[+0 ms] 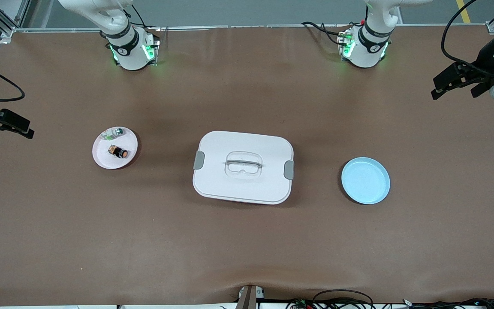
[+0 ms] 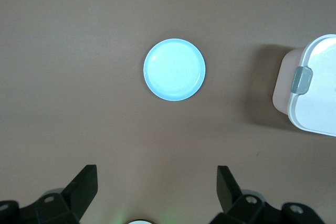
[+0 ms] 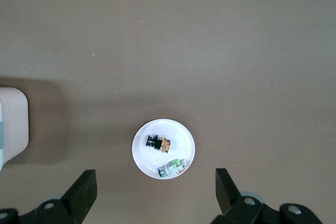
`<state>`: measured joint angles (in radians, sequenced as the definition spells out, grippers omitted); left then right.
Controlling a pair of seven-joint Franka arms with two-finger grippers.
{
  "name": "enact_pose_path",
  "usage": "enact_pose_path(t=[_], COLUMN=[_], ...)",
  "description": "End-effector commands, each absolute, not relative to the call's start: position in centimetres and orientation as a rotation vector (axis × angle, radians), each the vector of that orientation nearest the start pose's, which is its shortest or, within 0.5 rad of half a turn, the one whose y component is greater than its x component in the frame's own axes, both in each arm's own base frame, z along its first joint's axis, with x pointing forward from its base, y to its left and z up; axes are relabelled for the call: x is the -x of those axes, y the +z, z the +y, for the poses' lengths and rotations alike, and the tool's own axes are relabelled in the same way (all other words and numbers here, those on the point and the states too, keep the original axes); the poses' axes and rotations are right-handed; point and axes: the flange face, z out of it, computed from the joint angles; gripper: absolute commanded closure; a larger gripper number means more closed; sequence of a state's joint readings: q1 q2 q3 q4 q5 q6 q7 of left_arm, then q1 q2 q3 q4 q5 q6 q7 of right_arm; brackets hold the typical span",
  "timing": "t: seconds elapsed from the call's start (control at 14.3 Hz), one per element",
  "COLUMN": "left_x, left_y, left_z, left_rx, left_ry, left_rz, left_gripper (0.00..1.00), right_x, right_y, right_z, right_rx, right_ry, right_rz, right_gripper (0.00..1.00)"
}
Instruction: Transfer orange switch to right arm and place
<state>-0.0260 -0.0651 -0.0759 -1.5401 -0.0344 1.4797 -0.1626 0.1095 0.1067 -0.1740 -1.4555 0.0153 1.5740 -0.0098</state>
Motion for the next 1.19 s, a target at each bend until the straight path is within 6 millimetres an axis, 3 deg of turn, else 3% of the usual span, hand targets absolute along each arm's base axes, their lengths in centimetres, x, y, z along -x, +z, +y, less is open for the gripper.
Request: enact_pose_path(t=[0.0,1.12], left_x=[-51.83,-51.70], left_y=[67.24,66.80], left_z=[-5.73,-5.55], left_rx=[3.153,3.131], left_ry=[0.001,0.040], left_rz=[-0.099,-0.073], left_gripper=[0.00,0.00], right_x=[-58.93,-58.98], right_y=[62.49,62.59], right_z=[-2.96,-2.74], right_rx=[3.147,3.142], right_ry=[-0.027,-0.034], right_rz=[0.070,0.070], right_gripper=[0.00,0.00])
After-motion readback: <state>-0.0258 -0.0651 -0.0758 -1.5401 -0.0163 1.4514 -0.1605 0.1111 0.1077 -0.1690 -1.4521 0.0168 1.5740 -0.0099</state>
